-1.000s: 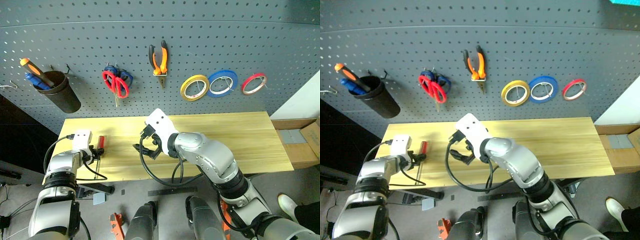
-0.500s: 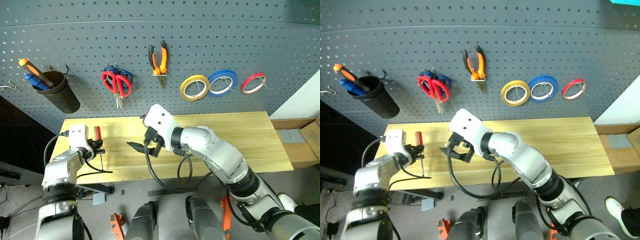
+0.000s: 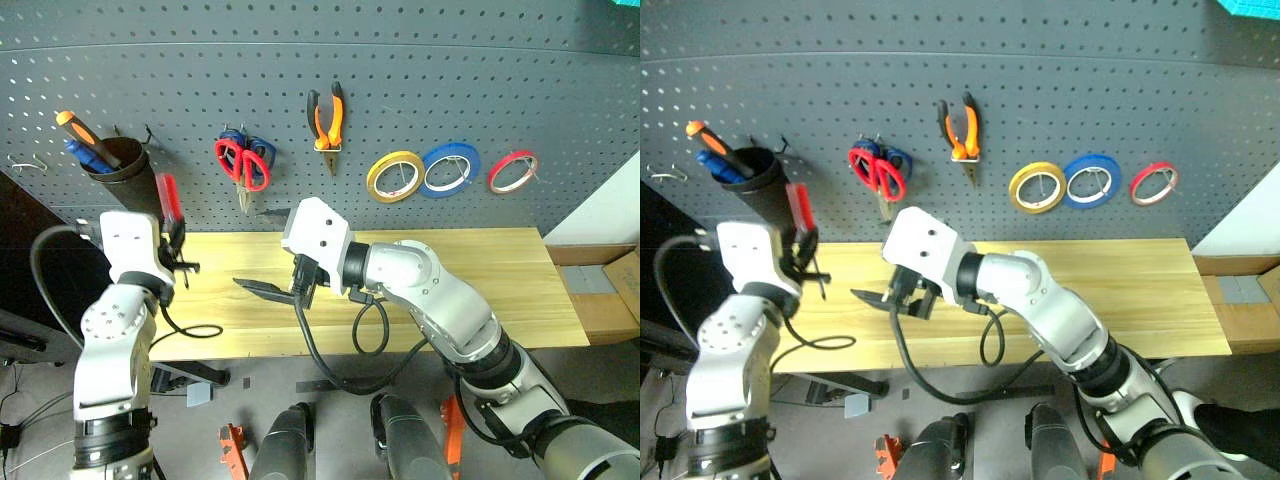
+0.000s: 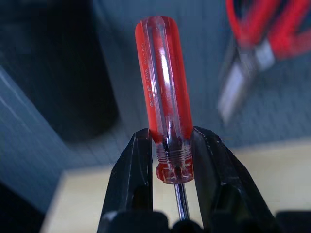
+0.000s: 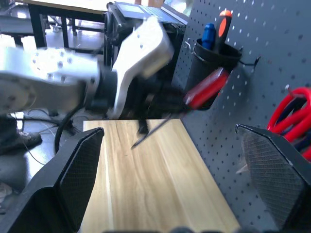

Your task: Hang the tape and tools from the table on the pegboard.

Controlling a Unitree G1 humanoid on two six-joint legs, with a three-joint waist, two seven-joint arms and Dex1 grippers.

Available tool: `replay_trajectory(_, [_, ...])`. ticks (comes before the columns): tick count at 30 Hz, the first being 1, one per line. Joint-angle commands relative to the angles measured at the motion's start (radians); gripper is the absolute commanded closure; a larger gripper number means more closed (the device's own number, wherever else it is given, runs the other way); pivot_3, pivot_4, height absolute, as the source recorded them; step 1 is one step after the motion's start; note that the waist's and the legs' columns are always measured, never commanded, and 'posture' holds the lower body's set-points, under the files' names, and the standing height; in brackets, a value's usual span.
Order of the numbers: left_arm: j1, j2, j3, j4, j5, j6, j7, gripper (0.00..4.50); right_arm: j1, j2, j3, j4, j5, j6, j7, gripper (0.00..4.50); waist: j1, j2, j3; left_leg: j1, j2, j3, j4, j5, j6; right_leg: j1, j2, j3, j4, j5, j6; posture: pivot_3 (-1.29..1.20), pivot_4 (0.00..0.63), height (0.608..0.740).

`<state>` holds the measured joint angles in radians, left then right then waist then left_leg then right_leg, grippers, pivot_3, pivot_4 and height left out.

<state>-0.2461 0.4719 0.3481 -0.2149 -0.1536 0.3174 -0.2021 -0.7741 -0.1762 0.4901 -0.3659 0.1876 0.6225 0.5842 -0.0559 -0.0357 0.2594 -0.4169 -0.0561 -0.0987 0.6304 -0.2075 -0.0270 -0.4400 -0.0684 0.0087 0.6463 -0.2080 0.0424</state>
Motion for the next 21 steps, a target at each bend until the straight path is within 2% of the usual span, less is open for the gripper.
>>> replay_trajectory(1, [-0.071,0.032,0.029,0.003,0.017,-0.092,0.016,3.72,-0.041,0.025,-0.043,-0.001,0.002,-0.024,0.000,0.00,0.001,-0.002,-0.002,0.000,0.000,0.000,0.000,0.000,0.000,0.000,0.000,0.000,0.000,0.000,0.000,-0.05,0.184,0.740])
replay_trajectory(7, [-0.260,0.086,0.048,0.102,0.005,-0.128,0.028,3.72,-0.051,0.017,-0.032,0.050,-0.044,-0.075,0.020,0.00,0.002,-0.008,-0.006,0.000,0.000,0.000,0.000,0.000,0.000,0.000,0.000,-0.001,0.000,0.001,0.000,-0.06,0.167,0.740])
replay_trajectory(15, [-0.547,0.178,0.089,0.354,-0.034,-0.186,0.025,3.72,-0.087,0.049,-0.056,0.118,-0.071,-0.115,0.017,0.00,0.000,-0.009,-0.007,0.000,0.000,0.000,0.000,0.001,-0.002,-0.001,0.001,-0.001,0.001,0.002,-0.001,-0.05,0.154,0.740])
replay_trajectory(21, [-0.623,0.207,0.088,0.498,-0.028,-0.253,0.022,3.72,-0.094,0.059,-0.059,0.130,-0.085,-0.120,0.020,0.00,-0.001,-0.012,-0.011,0.000,0.000,0.000,0.000,0.003,-0.005,-0.001,0.001,-0.001,0.001,0.003,-0.001,-0.06,0.157,0.740])
